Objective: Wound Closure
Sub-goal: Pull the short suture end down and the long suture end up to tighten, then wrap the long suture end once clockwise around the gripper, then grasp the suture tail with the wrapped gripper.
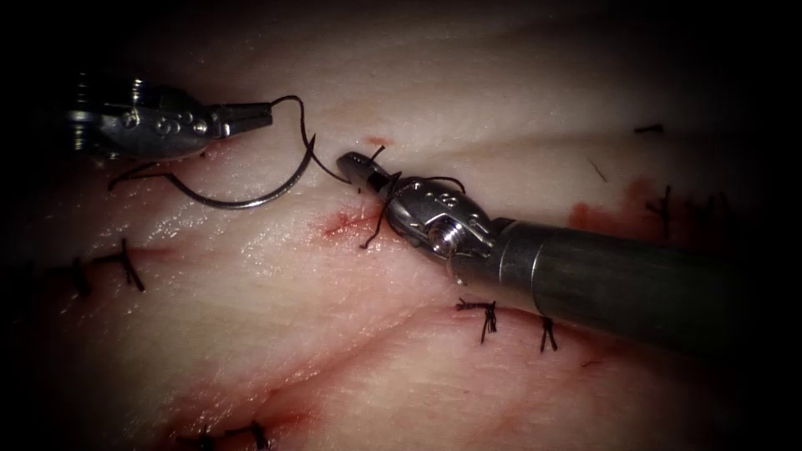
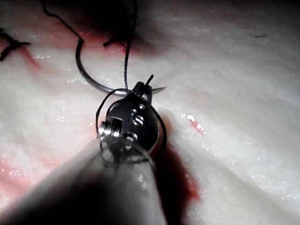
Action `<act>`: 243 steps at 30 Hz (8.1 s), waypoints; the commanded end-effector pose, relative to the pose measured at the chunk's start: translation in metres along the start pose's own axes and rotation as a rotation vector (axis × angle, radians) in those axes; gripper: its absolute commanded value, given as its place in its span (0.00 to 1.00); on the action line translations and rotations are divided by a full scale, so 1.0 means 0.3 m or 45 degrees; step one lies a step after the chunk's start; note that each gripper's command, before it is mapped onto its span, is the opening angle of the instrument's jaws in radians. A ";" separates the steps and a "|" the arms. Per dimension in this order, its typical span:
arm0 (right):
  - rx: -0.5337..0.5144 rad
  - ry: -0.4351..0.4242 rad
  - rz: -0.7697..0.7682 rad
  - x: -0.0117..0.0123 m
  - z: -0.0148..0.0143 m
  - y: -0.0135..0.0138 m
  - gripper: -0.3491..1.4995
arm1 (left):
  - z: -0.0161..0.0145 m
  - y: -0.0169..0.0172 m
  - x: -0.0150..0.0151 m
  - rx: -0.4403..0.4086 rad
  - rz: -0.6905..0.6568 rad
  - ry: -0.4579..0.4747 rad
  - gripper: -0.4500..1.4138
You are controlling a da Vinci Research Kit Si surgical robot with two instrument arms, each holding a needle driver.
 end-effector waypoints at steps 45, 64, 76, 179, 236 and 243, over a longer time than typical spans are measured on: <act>0.055 -0.191 -0.248 -0.0188 -0.0099 -0.0107 0.00 | -0.004 -0.110 -0.008 0.487 -0.358 0.239 0.00; 0.073 -0.286 -0.417 -0.0312 -0.0116 -0.0078 0.00 | -0.005 -0.121 -0.017 0.587 -0.336 0.192 0.00; 0.087 -0.230 -0.432 -0.0227 -0.0125 -0.0093 0.00 | -0.005 -0.121 -0.014 0.612 -0.317 0.186 0.00; 0.364 -0.109 -0.255 0.0076 -0.0377 -0.0074 0.51 | -0.033 -0.081 0.020 0.560 -0.164 0.381 0.00; 1.245 -0.223 -0.329 0.0375 -0.0145 -0.0269 0.00 | 0.047 0.010 -0.008 0.185 0.265 -0.301 0.00; 1.329 -0.427 -0.418 0.0254 -0.0171 -0.0266 0.00 | 0.041 0.000 -0.005 0.198 0.260 -0.281 0.00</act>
